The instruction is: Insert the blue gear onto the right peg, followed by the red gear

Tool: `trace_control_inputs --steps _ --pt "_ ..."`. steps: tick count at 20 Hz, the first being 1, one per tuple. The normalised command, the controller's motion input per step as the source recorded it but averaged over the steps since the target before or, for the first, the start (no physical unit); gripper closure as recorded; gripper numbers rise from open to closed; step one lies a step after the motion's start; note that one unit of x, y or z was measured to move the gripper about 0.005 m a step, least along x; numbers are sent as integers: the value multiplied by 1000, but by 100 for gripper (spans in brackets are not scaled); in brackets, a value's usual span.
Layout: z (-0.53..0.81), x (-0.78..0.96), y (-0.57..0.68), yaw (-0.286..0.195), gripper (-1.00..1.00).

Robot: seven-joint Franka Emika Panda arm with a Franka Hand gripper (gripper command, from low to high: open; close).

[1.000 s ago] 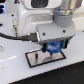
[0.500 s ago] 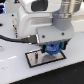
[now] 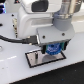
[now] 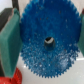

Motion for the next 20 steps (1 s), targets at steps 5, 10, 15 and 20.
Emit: trace_control_inputs --steps 5,10,15,20 --pt "-43 42 4 0 100" --pt "364 186 102 0 100" --pt "-53 52 -69 0 100" --pt "-108 15 -153 0 100"
